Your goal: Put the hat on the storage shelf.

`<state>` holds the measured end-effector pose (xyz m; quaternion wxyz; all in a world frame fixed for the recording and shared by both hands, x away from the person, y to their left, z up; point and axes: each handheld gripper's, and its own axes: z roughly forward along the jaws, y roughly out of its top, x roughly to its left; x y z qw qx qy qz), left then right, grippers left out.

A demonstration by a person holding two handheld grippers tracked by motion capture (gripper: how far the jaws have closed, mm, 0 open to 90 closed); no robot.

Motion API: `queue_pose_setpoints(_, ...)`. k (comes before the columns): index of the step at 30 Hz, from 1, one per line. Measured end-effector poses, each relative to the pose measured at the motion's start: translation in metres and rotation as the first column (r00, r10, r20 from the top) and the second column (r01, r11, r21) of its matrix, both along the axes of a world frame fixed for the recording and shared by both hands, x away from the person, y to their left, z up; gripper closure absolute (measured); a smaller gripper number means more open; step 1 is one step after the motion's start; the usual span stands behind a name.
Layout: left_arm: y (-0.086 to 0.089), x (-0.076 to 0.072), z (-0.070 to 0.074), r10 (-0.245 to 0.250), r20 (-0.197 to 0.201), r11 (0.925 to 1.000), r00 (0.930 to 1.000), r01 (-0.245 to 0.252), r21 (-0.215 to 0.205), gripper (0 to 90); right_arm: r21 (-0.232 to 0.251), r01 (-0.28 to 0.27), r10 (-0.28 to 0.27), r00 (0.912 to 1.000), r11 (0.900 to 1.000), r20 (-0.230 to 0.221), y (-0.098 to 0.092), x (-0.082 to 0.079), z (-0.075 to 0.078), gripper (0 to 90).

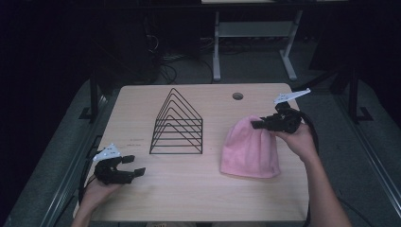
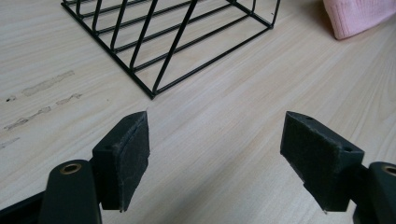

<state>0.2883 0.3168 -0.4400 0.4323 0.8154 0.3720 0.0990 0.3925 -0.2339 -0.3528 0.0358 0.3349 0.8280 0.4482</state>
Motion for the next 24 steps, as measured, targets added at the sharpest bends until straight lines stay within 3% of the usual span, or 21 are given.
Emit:
queue_pose_setpoints(7,-0.002,0.0,0.001,-0.011,0.007,0.9999,0.9999,0.011,0.003,24.3,-0.022,-0.018,0.019,0.9977,1.0,0.064,0.006,-0.019,0.026,77.4)
queue_pose_setpoints(24,-0.013,-0.002,0.017,-0.067,0.02,0.9972,0.9976,0.067,-0.033,25.4,0.023,-0.069,0.065,0.9867,0.997,0.149,0.018,-0.036,0.068,77.3)
